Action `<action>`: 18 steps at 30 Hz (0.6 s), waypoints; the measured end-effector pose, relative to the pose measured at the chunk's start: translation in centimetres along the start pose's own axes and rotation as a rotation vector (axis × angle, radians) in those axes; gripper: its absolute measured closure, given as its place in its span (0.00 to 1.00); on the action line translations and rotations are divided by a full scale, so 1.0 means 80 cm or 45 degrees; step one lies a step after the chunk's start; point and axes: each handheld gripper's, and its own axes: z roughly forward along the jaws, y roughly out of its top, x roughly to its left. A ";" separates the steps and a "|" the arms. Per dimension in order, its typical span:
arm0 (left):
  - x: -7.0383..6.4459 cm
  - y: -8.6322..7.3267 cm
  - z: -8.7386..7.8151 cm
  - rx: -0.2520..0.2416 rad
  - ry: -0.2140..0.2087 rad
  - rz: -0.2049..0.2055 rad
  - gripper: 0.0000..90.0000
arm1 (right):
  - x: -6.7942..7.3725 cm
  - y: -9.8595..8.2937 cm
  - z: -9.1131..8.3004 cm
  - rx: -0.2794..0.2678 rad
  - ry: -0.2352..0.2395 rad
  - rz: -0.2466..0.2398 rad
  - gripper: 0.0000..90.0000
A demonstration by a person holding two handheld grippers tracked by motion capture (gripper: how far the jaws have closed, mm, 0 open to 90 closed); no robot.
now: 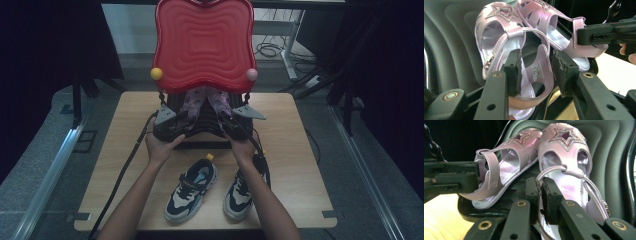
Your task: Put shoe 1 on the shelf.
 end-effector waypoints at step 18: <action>-0.006 -0.003 -0.021 -0.033 -0.019 -0.009 0.63 | 0.005 0.001 0.004 0.032 -0.046 -0.029 0.95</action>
